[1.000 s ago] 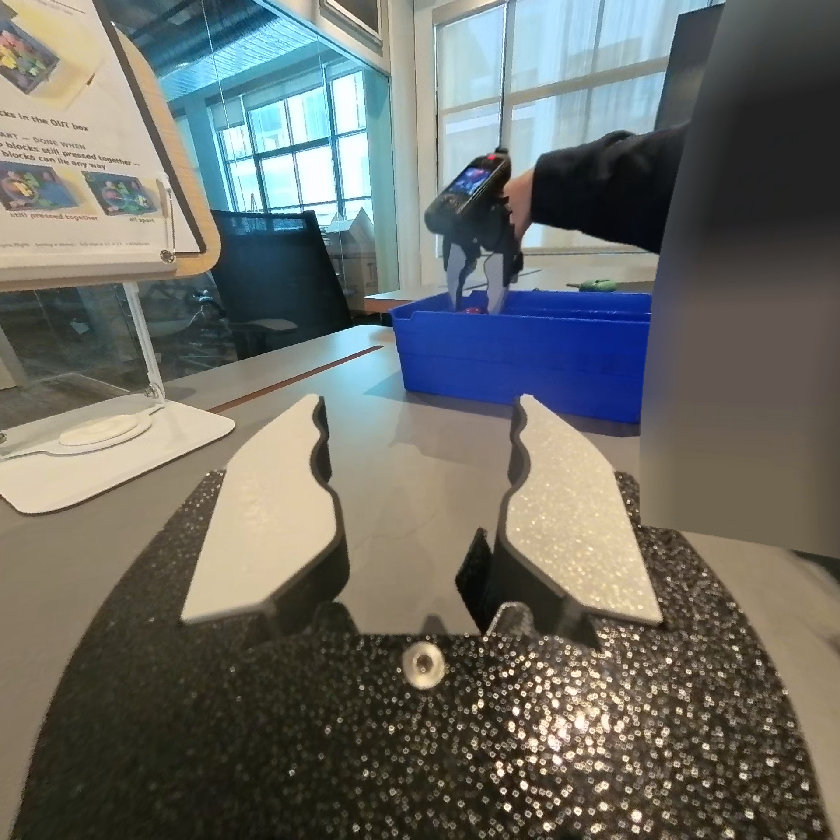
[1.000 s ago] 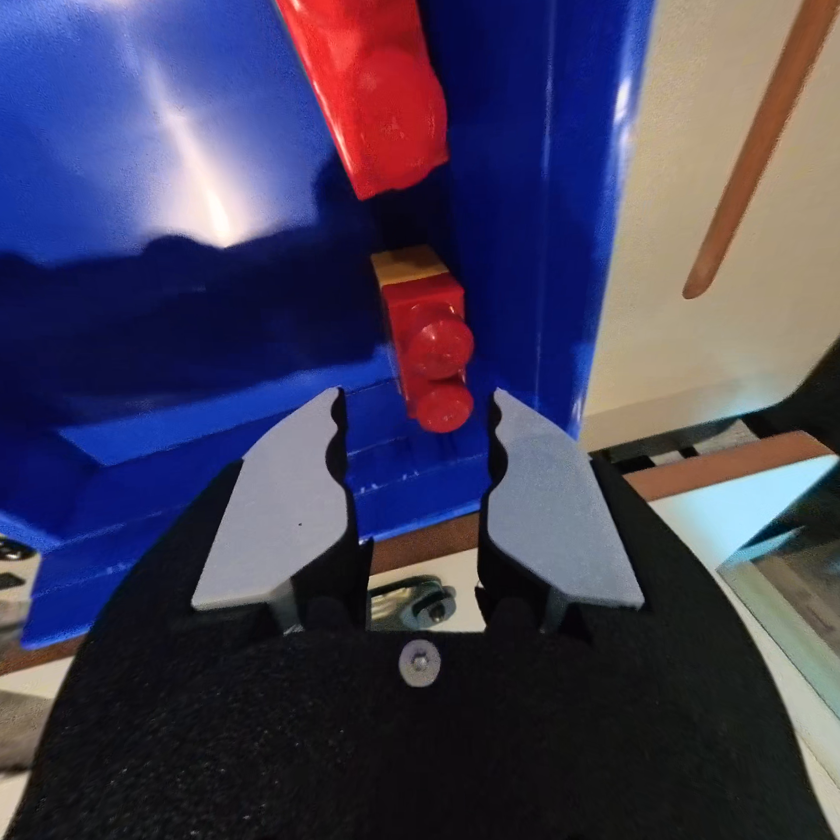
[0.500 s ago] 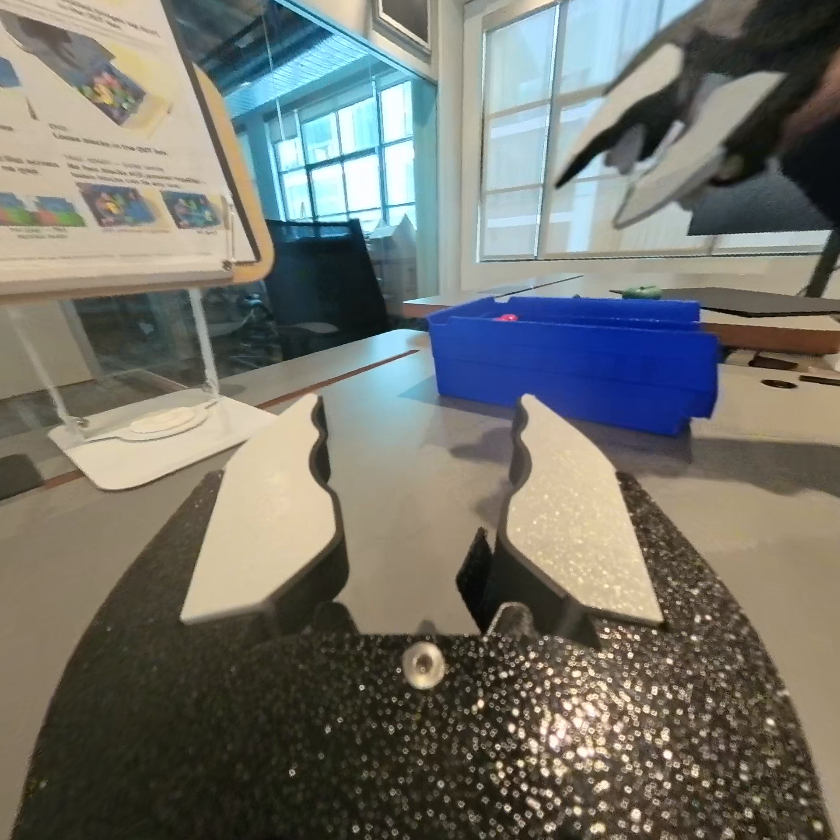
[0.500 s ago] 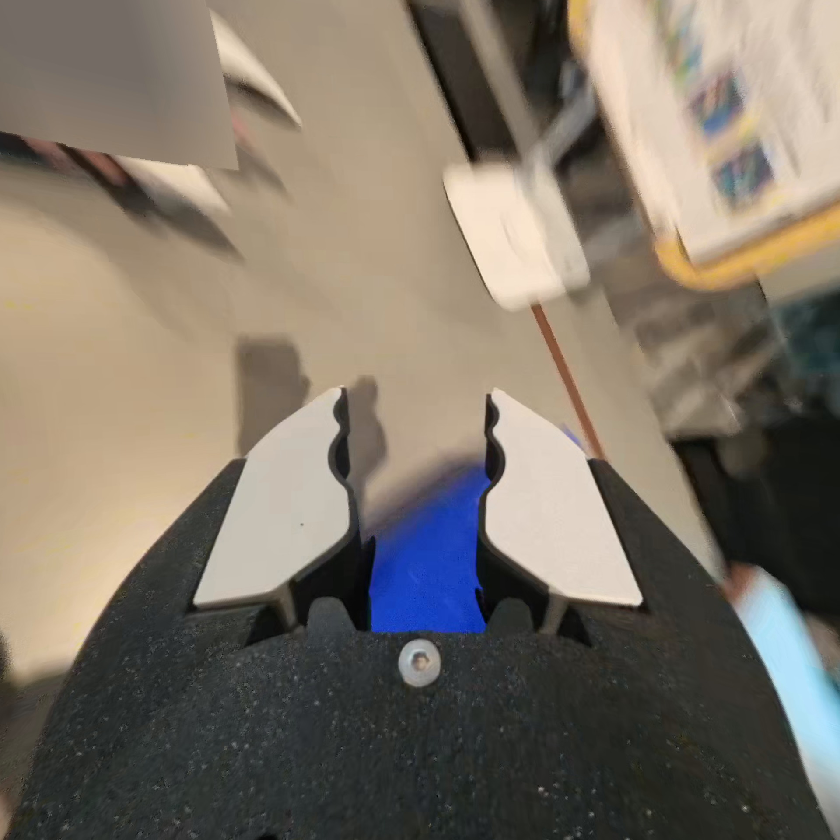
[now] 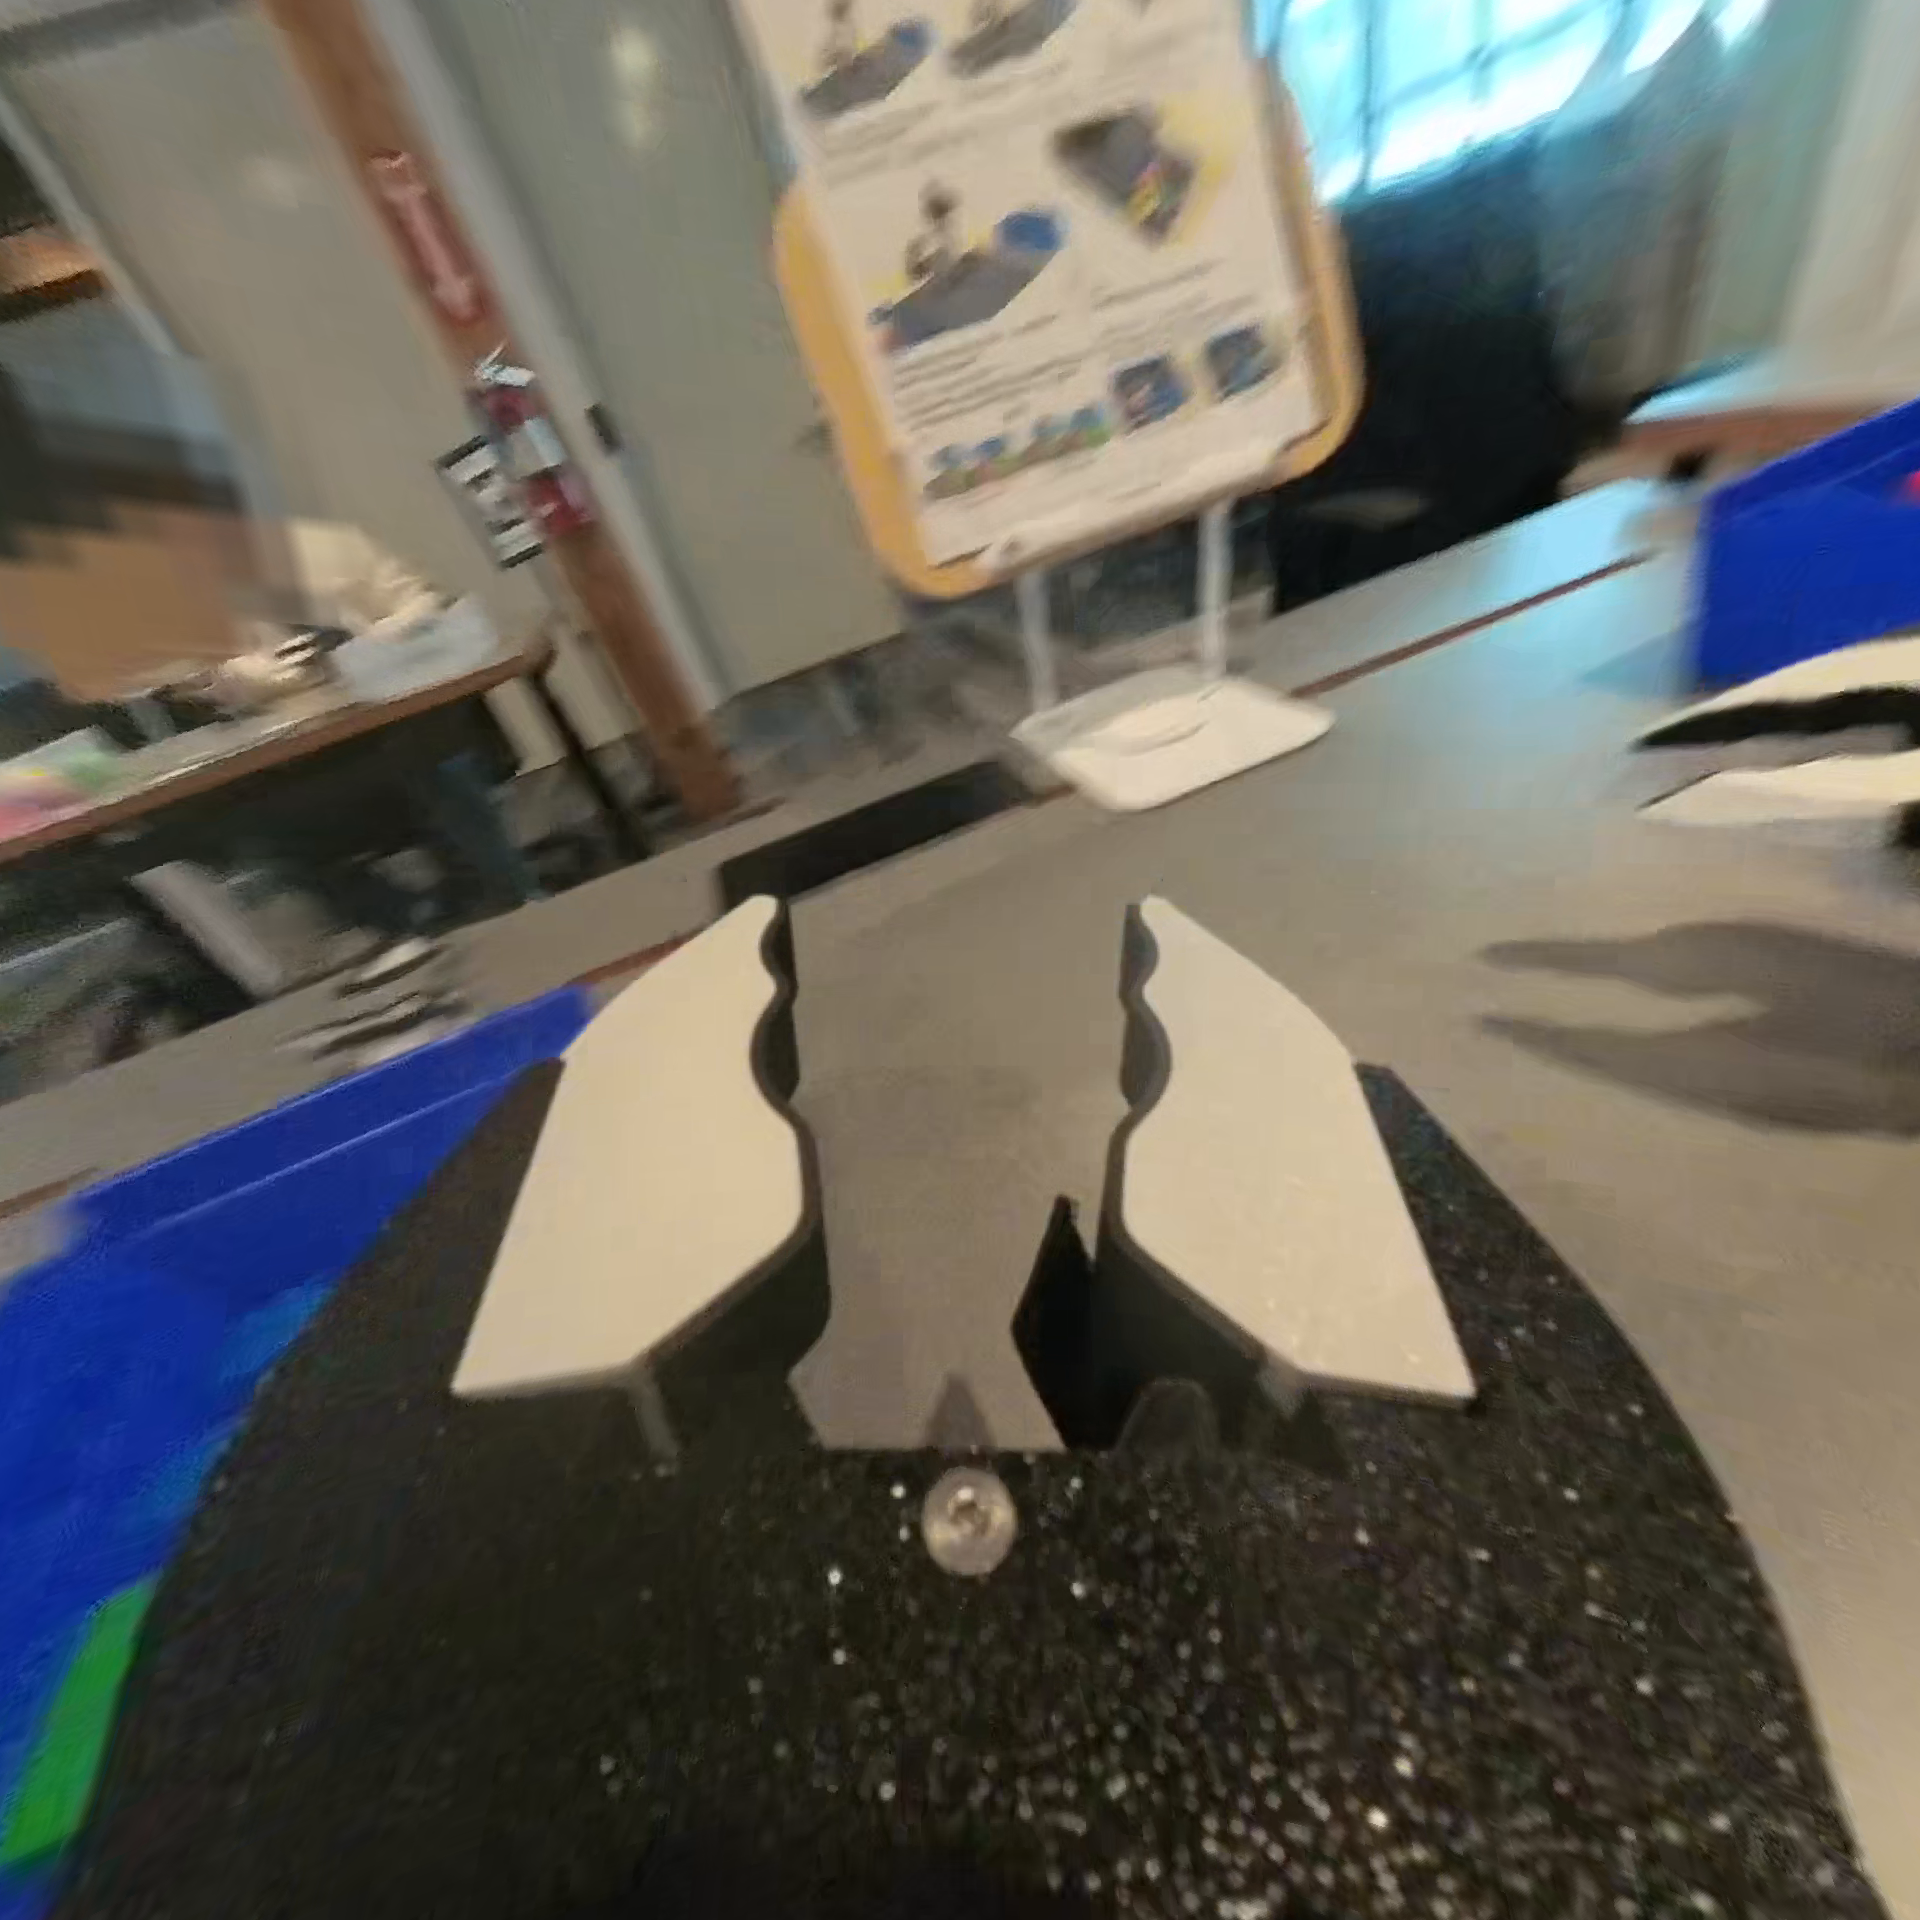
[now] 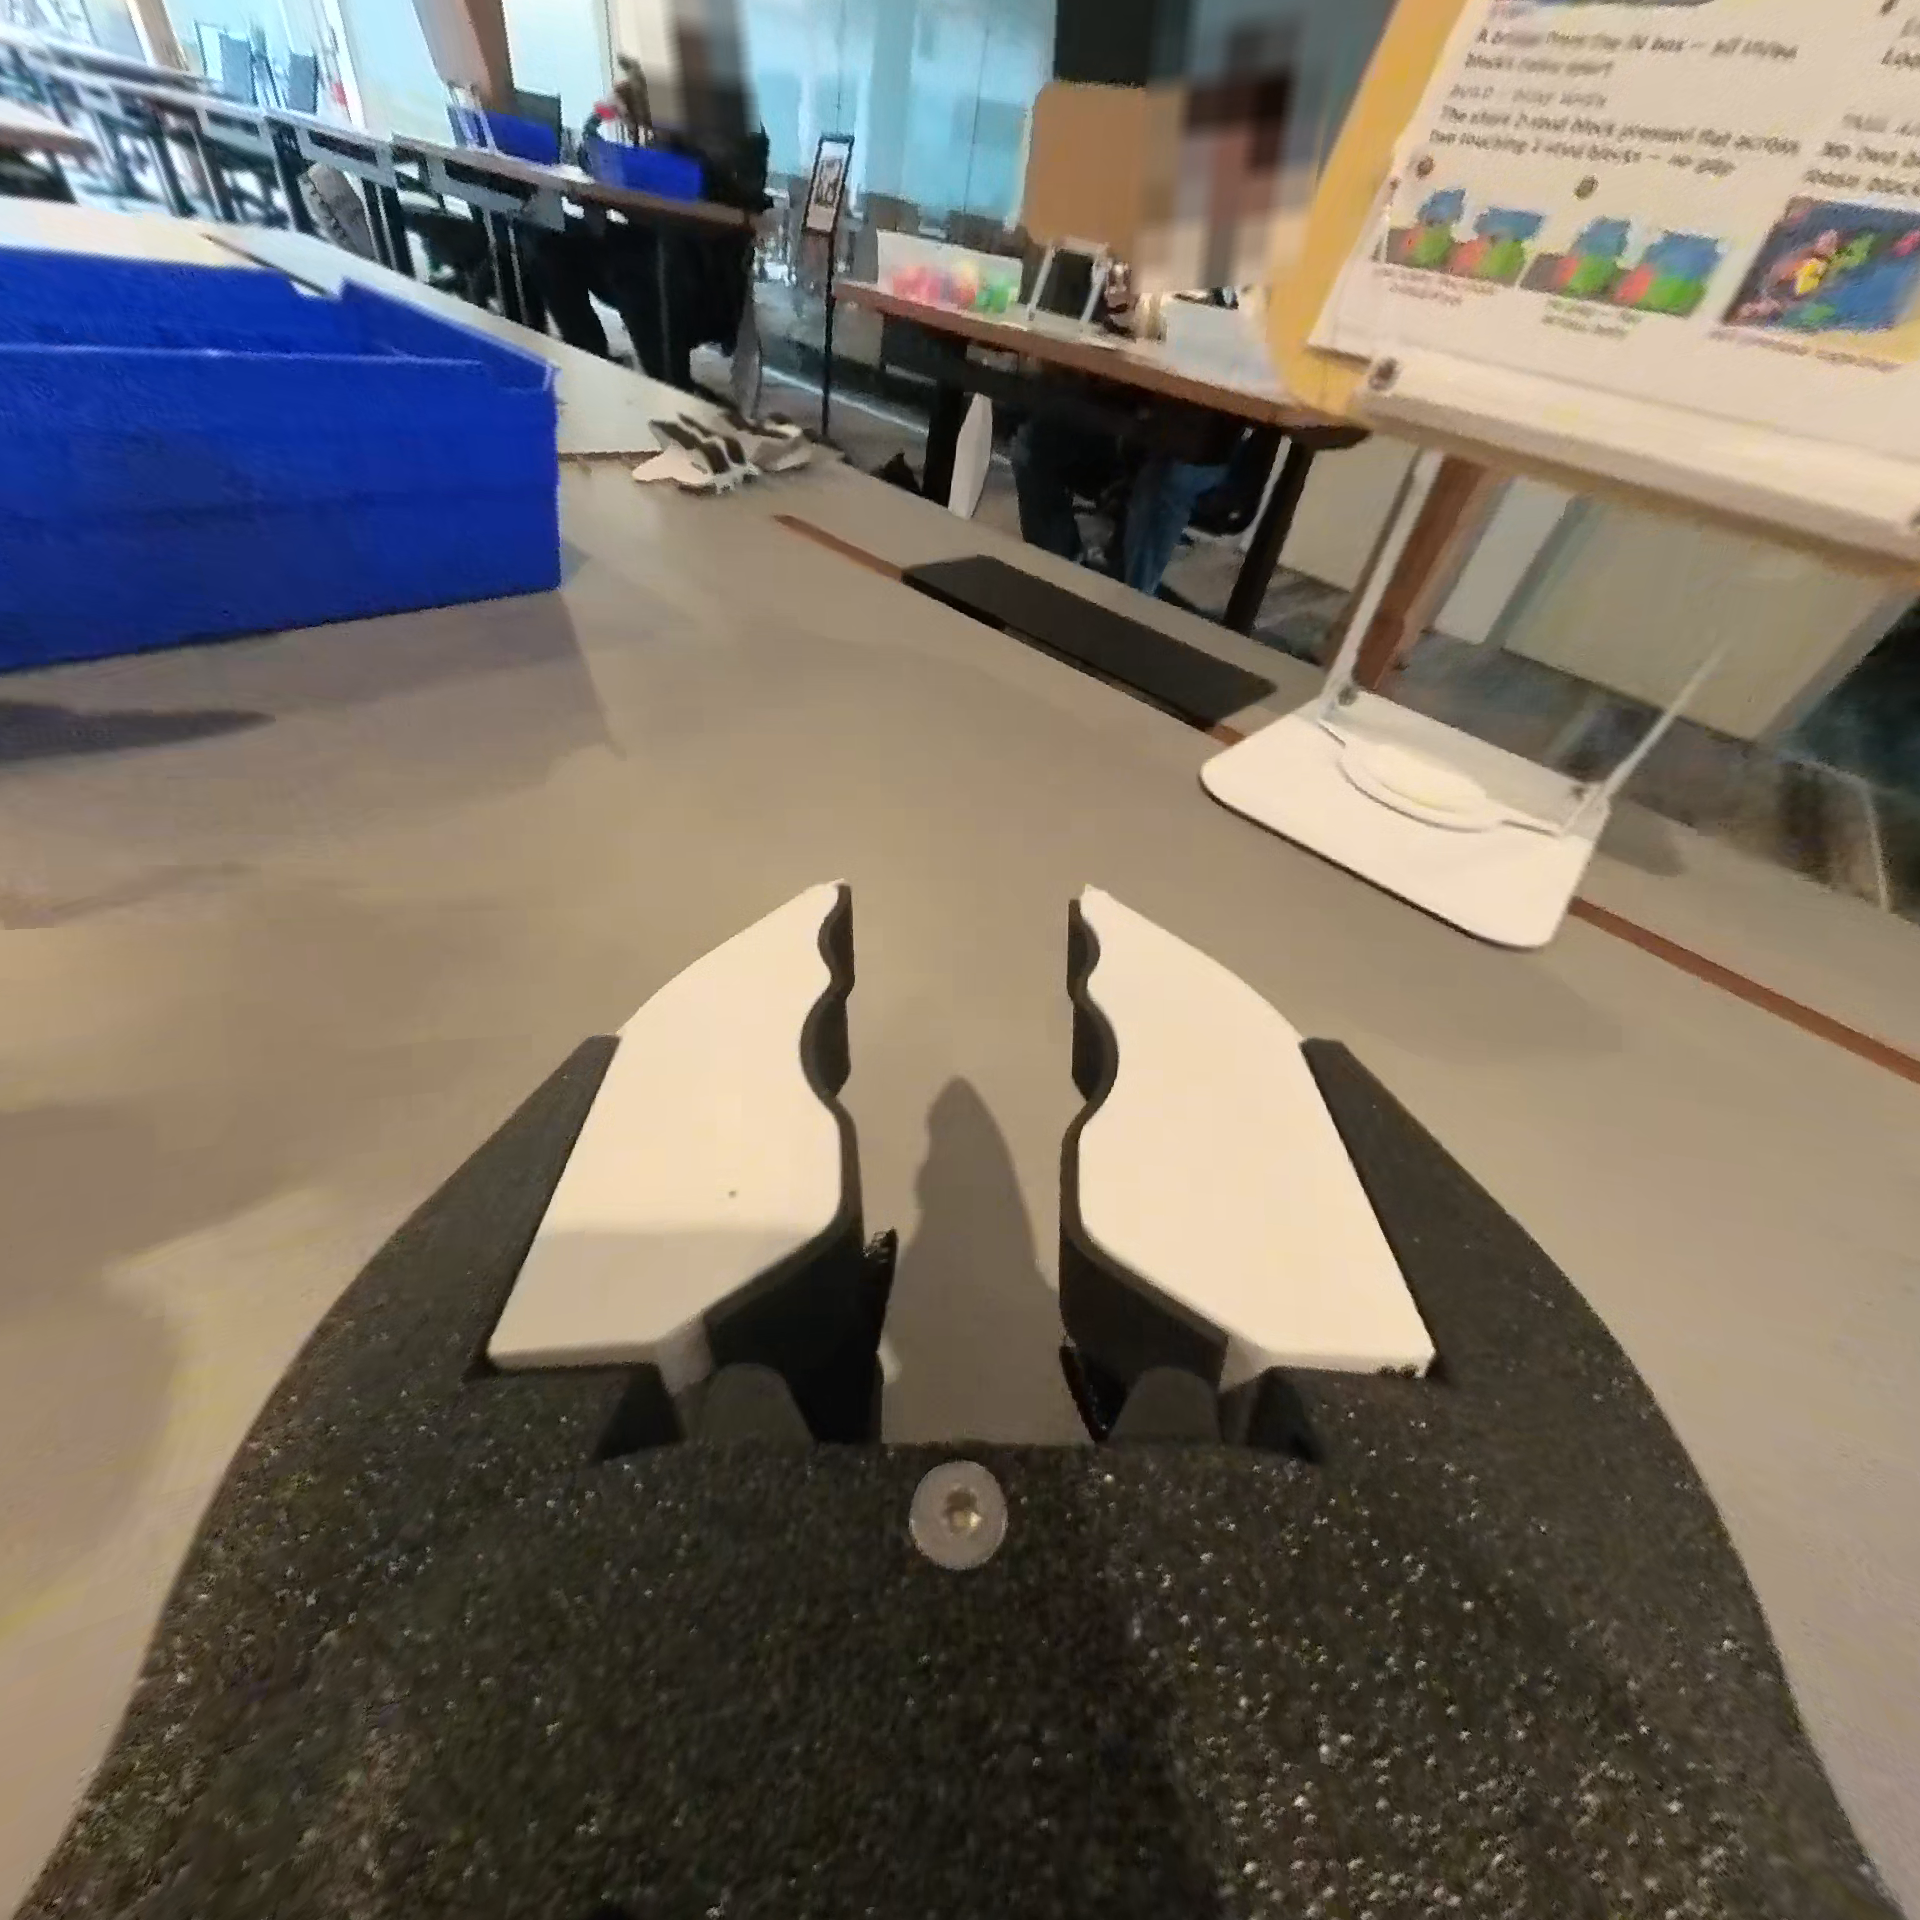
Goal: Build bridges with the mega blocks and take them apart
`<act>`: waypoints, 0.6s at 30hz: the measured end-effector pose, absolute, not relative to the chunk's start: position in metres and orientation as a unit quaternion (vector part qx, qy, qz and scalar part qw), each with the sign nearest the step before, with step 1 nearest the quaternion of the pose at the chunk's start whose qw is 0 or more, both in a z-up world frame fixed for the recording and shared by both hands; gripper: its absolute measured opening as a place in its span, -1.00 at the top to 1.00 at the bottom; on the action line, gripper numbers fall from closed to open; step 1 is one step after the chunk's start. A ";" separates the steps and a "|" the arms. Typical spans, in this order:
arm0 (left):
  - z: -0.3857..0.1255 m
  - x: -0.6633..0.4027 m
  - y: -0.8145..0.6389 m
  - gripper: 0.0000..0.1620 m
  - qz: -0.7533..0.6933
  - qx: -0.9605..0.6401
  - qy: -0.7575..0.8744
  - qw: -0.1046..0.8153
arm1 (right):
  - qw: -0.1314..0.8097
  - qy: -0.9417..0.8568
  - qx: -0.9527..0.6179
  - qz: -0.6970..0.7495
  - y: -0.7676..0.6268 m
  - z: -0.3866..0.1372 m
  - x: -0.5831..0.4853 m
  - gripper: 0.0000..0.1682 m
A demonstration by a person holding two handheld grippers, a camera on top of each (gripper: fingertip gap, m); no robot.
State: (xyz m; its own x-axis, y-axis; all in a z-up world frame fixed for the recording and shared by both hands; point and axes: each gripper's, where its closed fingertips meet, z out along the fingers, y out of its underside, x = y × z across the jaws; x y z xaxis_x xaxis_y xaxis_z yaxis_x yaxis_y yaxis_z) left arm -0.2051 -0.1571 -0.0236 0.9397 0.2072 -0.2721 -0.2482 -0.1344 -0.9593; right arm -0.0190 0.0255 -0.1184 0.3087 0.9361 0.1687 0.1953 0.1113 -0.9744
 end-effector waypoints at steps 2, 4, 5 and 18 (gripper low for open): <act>-0.023 -0.253 -0.185 0.28 0.210 -0.764 -0.003 0.610 | 0.573 -0.489 -0.570 0.329 0.019 -0.120 -0.029 0.55; -0.030 -0.304 -0.207 0.30 0.232 -0.799 -0.027 0.554 | 0.584 -0.486 -0.560 0.330 0.015 -0.121 -0.033 0.57; -0.037 -0.326 -0.214 0.30 0.230 -0.817 -0.037 0.527 | 0.588 -0.487 -0.554 0.332 0.013 -0.122 -0.034 0.59; -0.130 -0.468 -0.173 0.41 0.213 -0.942 0.091 0.242 | 0.634 -0.496 -0.503 0.314 0.004 -0.118 -0.037 0.73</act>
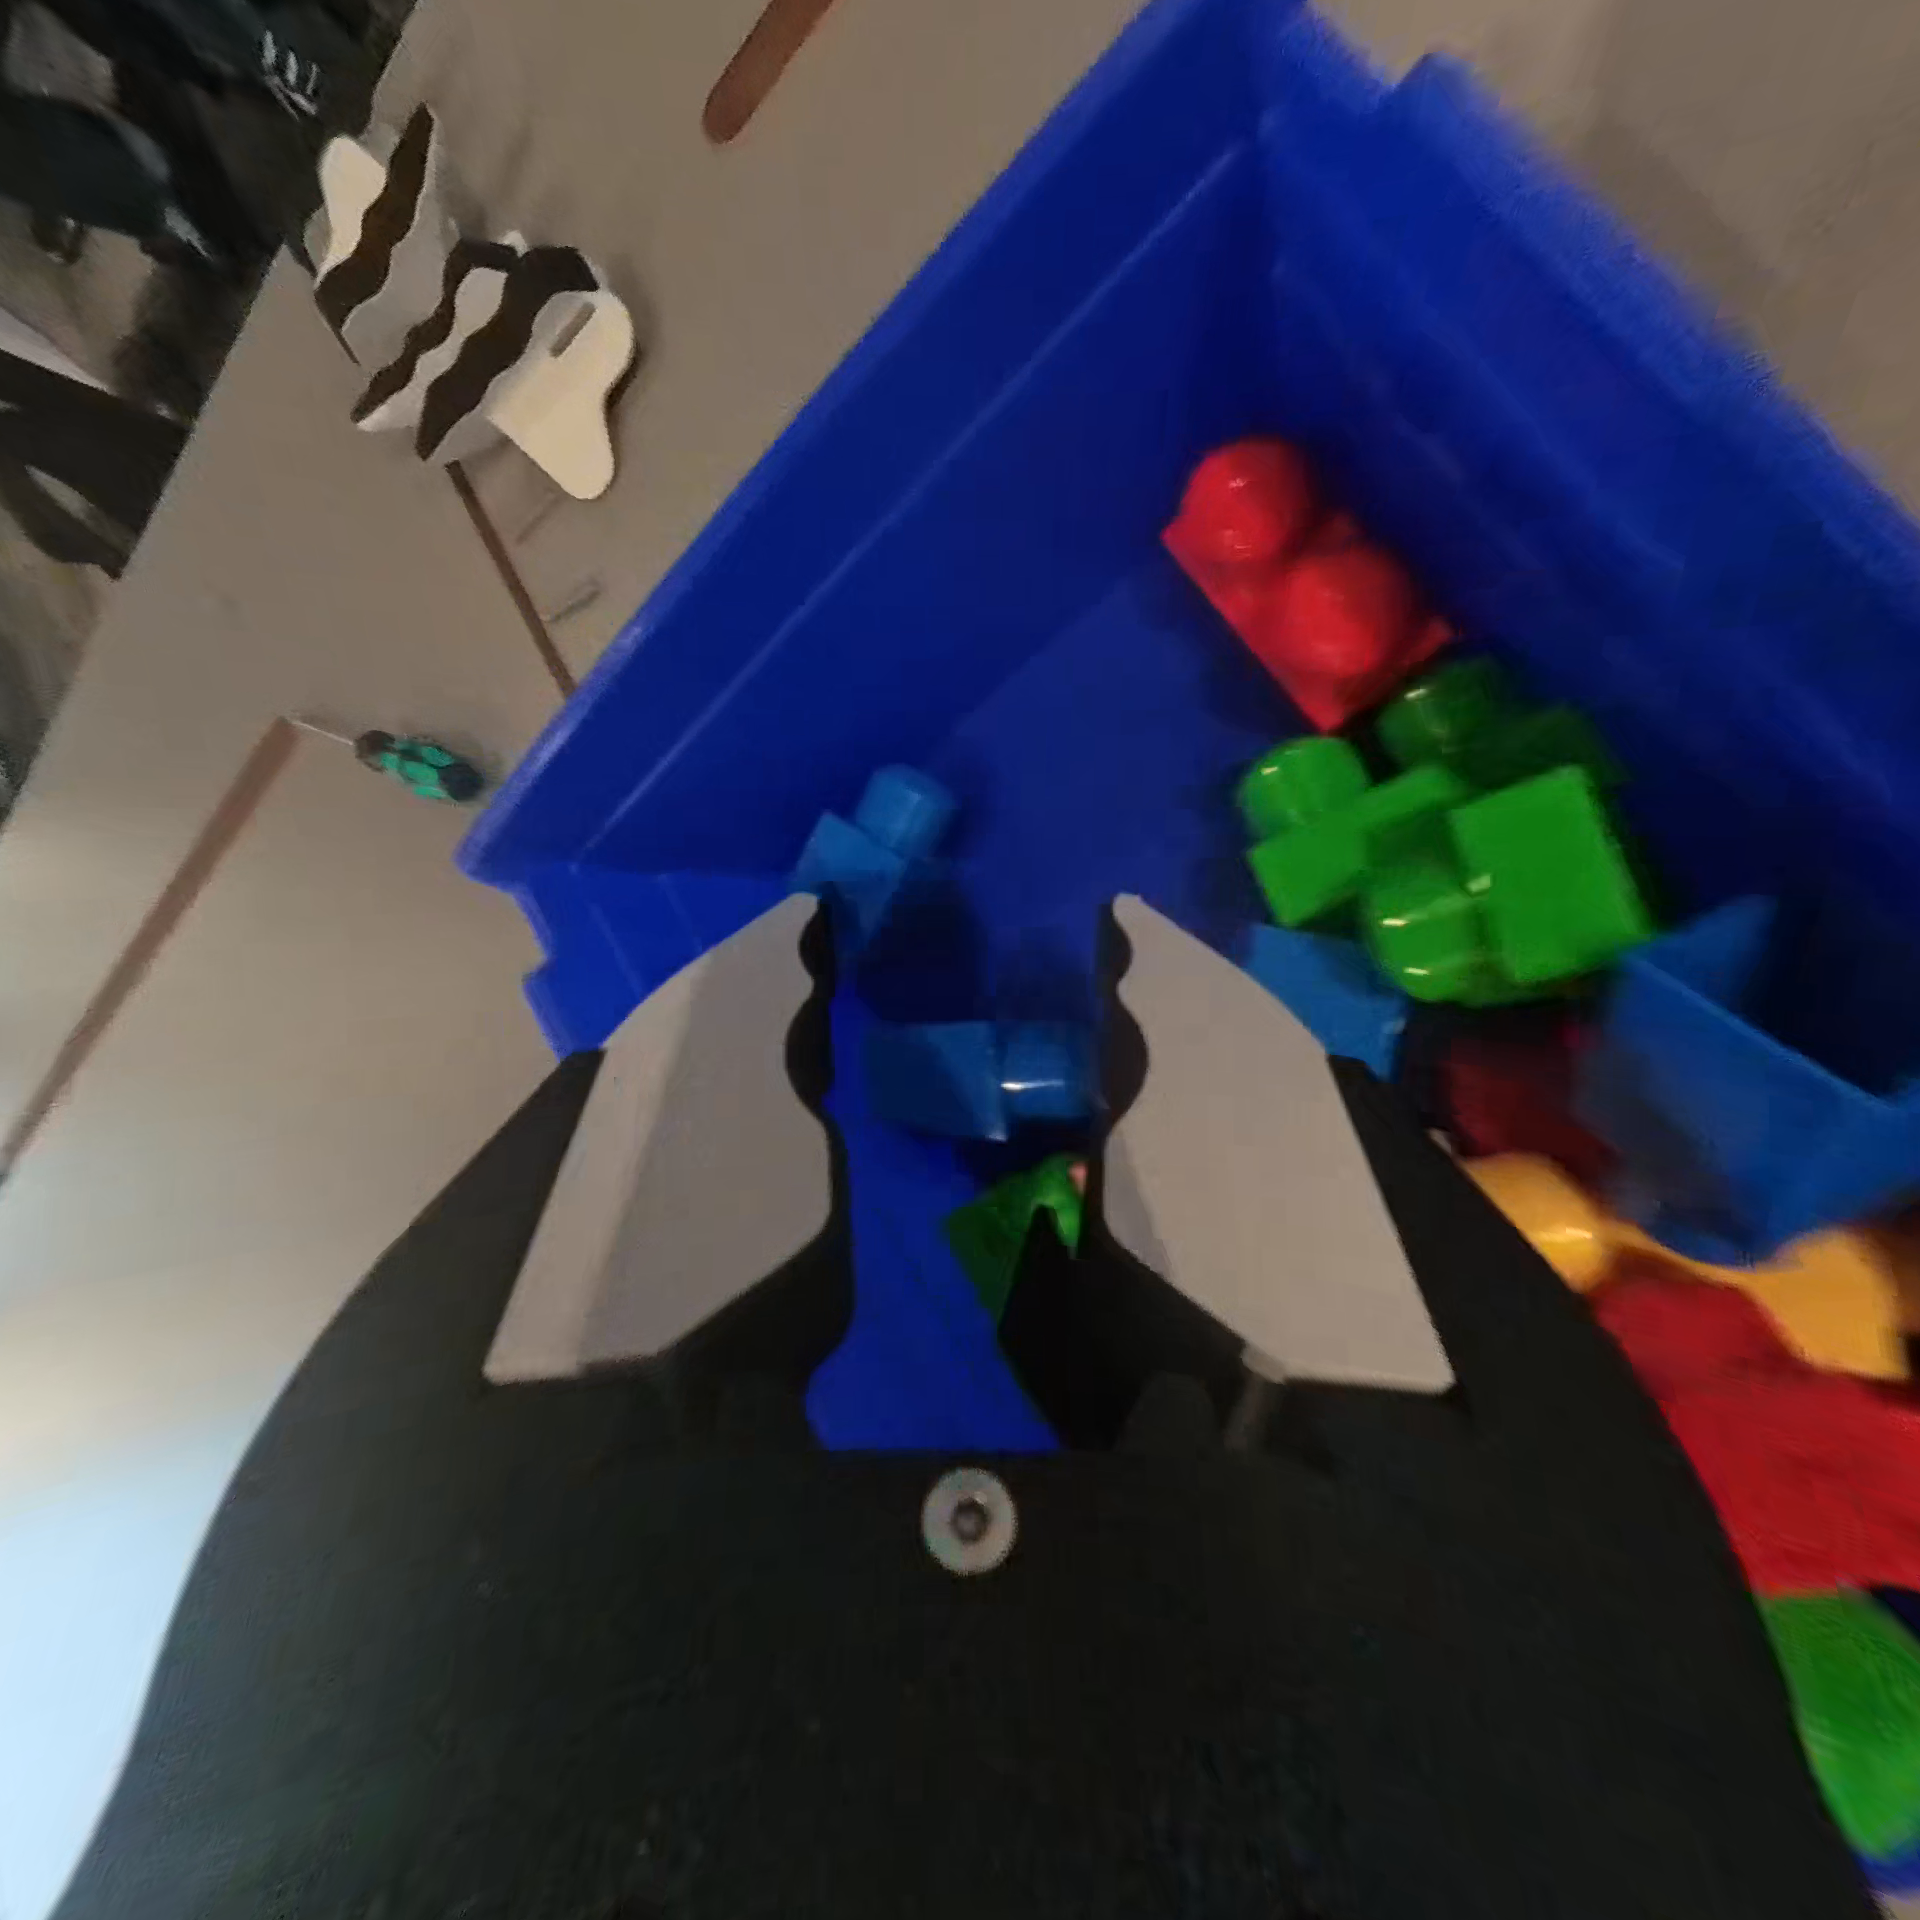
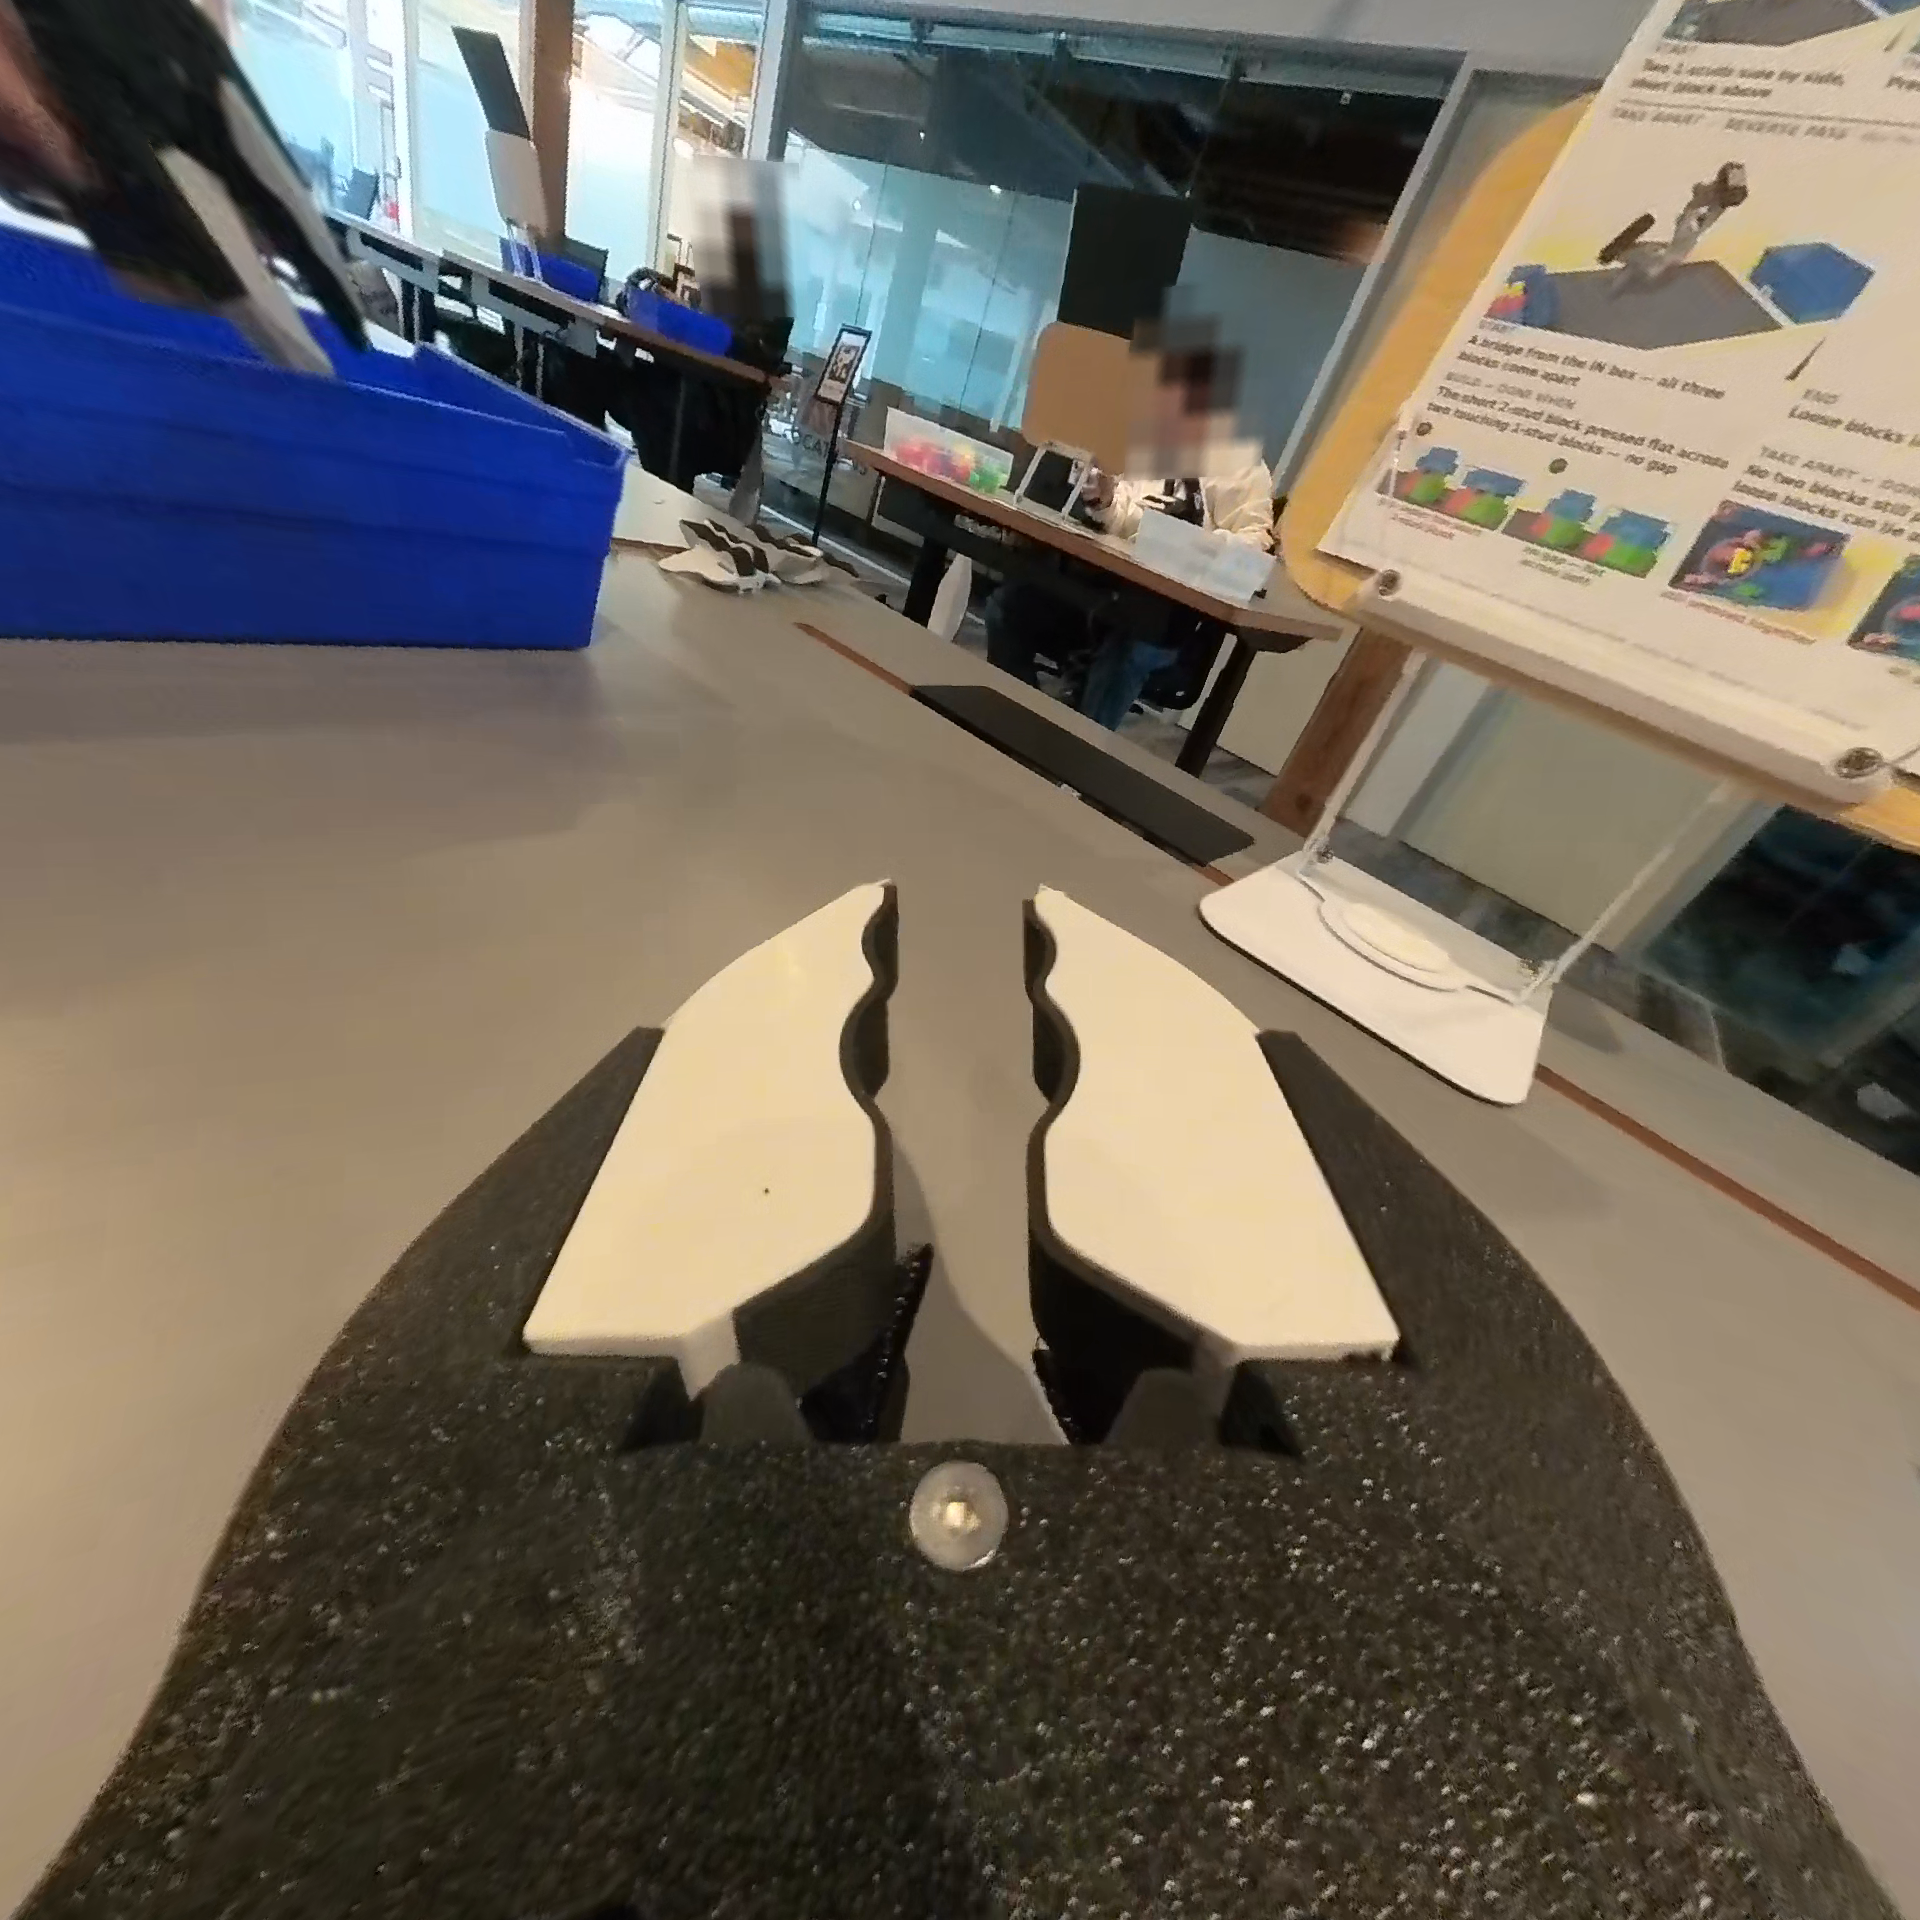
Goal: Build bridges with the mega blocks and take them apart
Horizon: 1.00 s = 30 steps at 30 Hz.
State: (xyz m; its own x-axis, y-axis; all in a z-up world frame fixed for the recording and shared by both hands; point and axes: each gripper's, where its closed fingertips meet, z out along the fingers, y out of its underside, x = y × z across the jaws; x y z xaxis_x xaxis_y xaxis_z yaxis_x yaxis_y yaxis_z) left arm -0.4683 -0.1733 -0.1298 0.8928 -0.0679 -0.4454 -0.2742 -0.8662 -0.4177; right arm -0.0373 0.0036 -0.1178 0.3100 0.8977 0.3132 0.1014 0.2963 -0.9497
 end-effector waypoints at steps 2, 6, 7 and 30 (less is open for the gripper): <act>-0.143 -0.480 -0.170 0.40 0.229 -0.944 0.138 0.191 | 0.634 -0.505 -0.497 0.311 0.001 -0.119 -0.039 0.74; -0.163 -0.500 -0.165 0.33 0.247 -0.941 0.201 0.111 | 0.636 -0.513 -0.486 0.308 -0.003 -0.119 -0.039 0.76; -0.165 -0.503 -0.162 0.33 0.242 -0.943 0.203 0.104 | 0.637 -0.515 -0.484 0.308 -0.004 -0.119 -0.039 0.76; -0.183 -0.518 -0.162 0.51 0.247 -0.951 0.182 0.035 | 0.632 -0.479 -0.489 0.363 -0.006 -0.106 -0.031 0.82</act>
